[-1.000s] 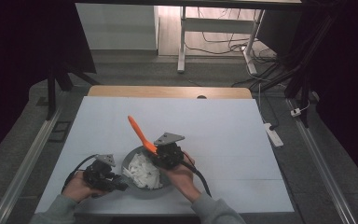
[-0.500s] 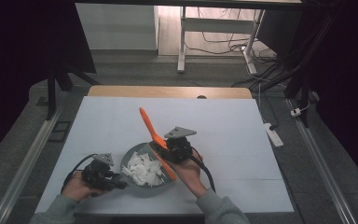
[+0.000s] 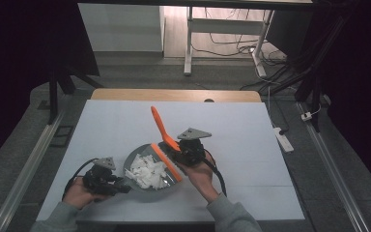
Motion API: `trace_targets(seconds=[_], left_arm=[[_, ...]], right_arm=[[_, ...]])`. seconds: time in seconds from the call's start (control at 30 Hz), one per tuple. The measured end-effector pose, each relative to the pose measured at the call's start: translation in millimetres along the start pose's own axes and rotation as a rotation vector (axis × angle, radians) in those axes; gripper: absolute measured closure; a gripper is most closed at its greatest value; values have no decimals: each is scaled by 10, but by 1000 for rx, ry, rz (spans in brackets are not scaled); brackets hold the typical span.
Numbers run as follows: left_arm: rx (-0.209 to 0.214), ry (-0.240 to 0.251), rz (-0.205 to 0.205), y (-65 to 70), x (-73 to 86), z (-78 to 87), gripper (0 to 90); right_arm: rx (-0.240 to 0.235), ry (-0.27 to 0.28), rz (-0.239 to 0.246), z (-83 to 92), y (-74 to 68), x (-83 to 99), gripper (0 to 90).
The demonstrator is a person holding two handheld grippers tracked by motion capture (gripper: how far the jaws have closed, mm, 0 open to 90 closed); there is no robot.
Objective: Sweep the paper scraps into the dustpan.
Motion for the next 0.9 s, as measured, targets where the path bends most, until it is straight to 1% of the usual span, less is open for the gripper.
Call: trace_targets(seconds=[0.2, 0.3, 0.53, 0.67, 0.73, 0.87, 0.9], left_arm=[[-19, 26, 16, -3, -4, 30, 616], [-36, 42, 22, 7, -1, 51, 616], [-64, 79, 42, 16, -36, 62, 616], [-75, 109, 48, 38, -63, 69, 616], [-81, 120, 49, 47, -72, 77, 616], [-93, 148, 67, 54, -90, 98, 616], [-97, 154, 71, 56, -91, 104, 615]], right_arm=[[0, 14, -2, 59, 40, -12, 696], [-9, 24, -3, 130, 79, -12, 696], [-8, 40, 6, 325, 251, 24, 696], [-2, 41, 0, 409, 341, 57, 696], [2, 44, -5, 442, 372, 68, 696], [-7, 56, -17, 489, 408, 75, 696], [-9, 59, -13, 502, 411, 75, 697]])
Point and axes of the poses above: each handheld gripper's, and its own axes: z roughly backward along the jaws, x roughly out of its underside, y roughly to its right, the point moved 2 cm from there along -z, roughly forward along the jaws, and after that the axes turned 1 degree about y, right-handed, at the moved point
